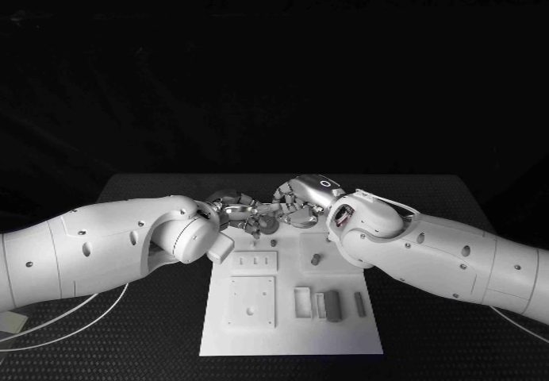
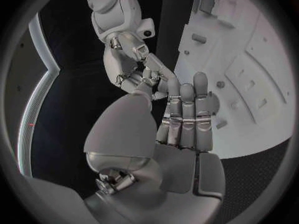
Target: Assemble the parts on the task board
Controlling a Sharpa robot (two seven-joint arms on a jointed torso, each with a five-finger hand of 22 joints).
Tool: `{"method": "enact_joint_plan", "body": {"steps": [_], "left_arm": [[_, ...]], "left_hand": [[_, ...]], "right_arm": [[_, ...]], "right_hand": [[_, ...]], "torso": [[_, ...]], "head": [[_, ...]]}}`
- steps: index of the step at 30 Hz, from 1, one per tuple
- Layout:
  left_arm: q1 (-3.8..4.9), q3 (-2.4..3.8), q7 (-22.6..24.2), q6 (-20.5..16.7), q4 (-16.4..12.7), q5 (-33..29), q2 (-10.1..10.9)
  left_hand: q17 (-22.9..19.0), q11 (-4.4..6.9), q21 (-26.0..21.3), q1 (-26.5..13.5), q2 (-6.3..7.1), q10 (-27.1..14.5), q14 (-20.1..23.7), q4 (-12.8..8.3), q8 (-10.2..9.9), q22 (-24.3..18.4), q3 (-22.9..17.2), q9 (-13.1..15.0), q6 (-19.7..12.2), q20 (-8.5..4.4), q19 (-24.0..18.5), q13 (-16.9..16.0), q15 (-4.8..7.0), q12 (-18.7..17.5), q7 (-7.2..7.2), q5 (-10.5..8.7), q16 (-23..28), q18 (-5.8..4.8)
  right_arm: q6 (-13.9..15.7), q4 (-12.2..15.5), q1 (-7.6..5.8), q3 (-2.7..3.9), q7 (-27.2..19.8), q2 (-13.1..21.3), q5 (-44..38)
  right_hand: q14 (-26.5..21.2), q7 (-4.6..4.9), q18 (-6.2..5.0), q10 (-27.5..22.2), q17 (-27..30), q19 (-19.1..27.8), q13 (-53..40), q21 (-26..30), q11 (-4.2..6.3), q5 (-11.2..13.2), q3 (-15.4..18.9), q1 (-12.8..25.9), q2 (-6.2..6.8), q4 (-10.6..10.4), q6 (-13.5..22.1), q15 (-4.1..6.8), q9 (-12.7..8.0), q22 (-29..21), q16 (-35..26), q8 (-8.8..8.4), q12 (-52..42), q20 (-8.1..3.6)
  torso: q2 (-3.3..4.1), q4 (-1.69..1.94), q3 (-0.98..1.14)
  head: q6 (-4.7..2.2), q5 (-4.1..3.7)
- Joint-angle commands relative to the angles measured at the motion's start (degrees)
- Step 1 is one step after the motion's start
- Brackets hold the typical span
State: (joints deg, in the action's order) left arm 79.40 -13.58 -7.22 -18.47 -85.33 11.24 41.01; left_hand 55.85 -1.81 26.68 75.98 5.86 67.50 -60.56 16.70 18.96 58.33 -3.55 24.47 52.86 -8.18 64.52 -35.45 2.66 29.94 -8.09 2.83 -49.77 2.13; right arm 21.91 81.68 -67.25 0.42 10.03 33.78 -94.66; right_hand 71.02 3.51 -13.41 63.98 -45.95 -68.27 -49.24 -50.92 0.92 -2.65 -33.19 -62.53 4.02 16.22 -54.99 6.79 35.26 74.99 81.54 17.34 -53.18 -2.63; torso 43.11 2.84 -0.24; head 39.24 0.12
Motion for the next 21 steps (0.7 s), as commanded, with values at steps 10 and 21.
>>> {"method": "enact_joint_plan", "body": {"steps": [10, 21], "left_arm": [[0.01, 0.05, 0.6, 1.8, 0.0, 0.2, -0.3], [0.01, 0.05, 0.6, 1.9, 0.0, 0.1, -0.4]], "left_hand": [[-0.9, -0.19, -0.2, -0.4, -0.76, -4.5, 0.9, 0.1, -0.3, 0.2, 0.6, -0.2, 2.8, -0.23, -0.7, 0.4, 0.19, -0.2, 0.47, -0.05, -0.4, 1.18], [-1.0, -0.22, -0.2, -0.3, -0.87, -4.4, 1.0, 0.1, -0.4, 0.2, 0.7, -0.2, 2.6, -0.21, -0.7, 0.5, 0.17, -0.3, 0.41, -0.05, -0.5, 1.17]], "right_arm": [[-0.8, 0.1, 0.27, 0.0, -0.1, -0.8, -0.6], [-0.8, 0.2, 0.38, 0.0, -0.3, -1.4, -0.5]], "right_hand": [[0.0, 1.77, -1.59, -0.2, 0.0, -0.2, -0.1, -0.2, 0.22, -0.1, -0.2, 0.5, 0.02, -0.1, -2.2, 0.56, 0.1, 0.8, -0.3, 0.08, -0.3, -0.37], [0.0, 1.75, -1.59, -0.2, 0.0, -0.2, -0.2, -0.2, 0.24, -0.1, -0.2, 0.5, 0.0, 0.0, -2.2, 0.58, 0.1, 0.8, -0.3, 0.07, -0.3, -0.39]], "torso": [[0.02, -0.01, 0.04], [0.04, -0.05, 0.08]], "head": [[-0.15, 0.09], [-0.04, 0.06]]}}
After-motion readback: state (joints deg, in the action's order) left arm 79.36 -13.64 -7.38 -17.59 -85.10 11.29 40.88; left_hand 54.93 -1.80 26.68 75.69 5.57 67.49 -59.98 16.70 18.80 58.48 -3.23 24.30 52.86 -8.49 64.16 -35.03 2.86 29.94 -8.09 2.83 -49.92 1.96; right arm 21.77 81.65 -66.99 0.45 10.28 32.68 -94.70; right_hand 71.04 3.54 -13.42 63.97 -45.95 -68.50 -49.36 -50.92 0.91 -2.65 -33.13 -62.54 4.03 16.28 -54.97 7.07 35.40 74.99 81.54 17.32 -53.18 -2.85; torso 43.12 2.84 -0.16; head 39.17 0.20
